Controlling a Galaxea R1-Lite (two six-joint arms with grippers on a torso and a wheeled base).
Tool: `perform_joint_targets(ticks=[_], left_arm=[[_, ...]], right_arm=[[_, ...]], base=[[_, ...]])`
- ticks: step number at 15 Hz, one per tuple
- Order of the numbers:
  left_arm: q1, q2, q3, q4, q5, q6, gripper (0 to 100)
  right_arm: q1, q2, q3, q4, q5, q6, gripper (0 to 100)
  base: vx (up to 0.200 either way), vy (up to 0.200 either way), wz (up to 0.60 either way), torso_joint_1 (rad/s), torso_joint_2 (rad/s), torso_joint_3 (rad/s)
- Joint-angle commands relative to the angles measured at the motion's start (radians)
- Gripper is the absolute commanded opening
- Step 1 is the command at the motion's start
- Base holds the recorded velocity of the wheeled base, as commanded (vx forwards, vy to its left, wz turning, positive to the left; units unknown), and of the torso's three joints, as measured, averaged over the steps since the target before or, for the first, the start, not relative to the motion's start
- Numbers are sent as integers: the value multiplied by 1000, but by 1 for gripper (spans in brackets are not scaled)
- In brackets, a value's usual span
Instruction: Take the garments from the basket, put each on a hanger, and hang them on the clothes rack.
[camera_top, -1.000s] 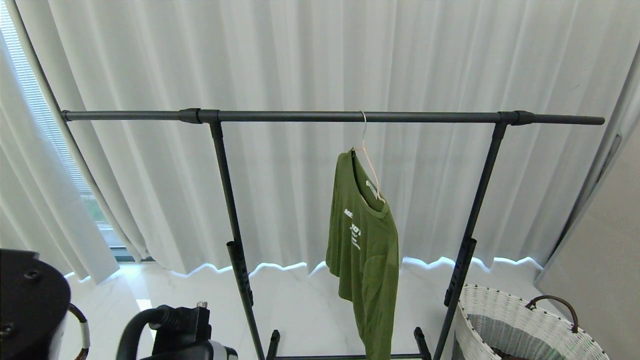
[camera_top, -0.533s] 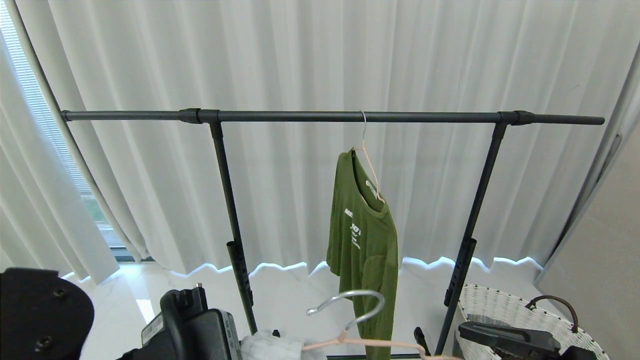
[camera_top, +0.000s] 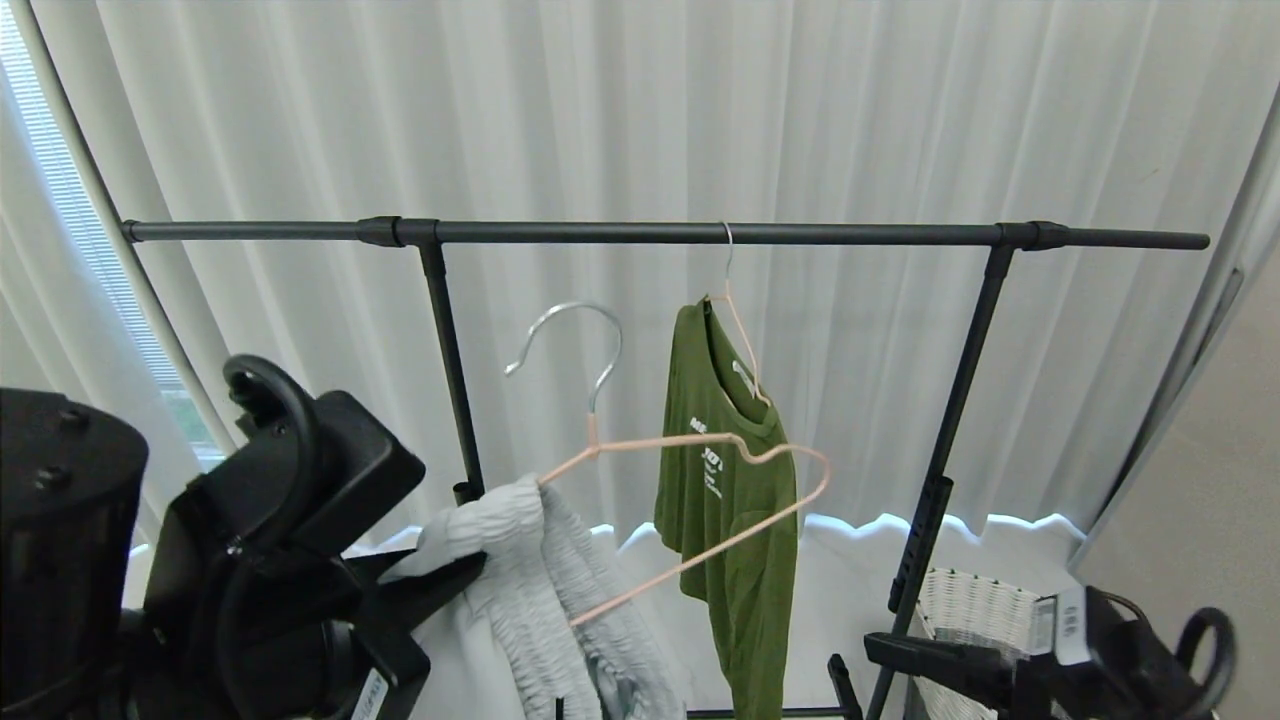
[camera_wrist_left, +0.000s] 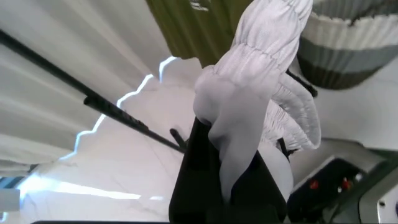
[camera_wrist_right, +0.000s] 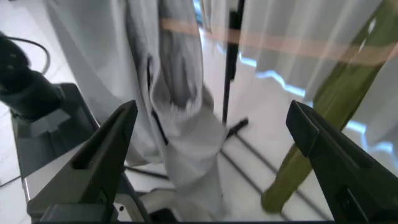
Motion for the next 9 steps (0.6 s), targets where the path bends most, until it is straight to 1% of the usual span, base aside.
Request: perform_joint_targets(ticks=[1,2,3,4,5,6,7,8,9], left_arm=[[37,5,-55,0,-1,-1,0],[41,8,-80,0,-3,-1,0],[43,8,-97,0,-4,-12,0],[41,8,-109,0,-7,-23,0],[41,8,-118,0,-7,-27,0],[41,8,-123,0,-9,-29,0],[41,6,-129,0,-9,-29,0],[41,5,-130,-2,-10,-29,0],[41,3,-130,0,-10,-29,0]], right_arm=[[-16,158,-58,16,-18,86,100],[-18,198,-113,43,-21,135,100],[-18,220,-175,114,-24,164,100],[-21,229,-236,204,-29,185,100],[-25,235,-333,329,-36,222,100],[-25,250,-412,385,-52,271,100],[-32,287,-471,390,-95,301,100],[-39,327,-512,390,-144,305,100],[-42,346,-529,390,-161,311,100]], base=[[0,0,0,0,0,0],[0,0,0,0,0,0],[0,0,0,0,0,0],[0,0,0,0,0,0],[0,0,0,0,0,0],[0,0,0,0,0,0],[0,0,0,0,0,0],[0,0,0,0,0,0],[0,0,0,0,0,0]])
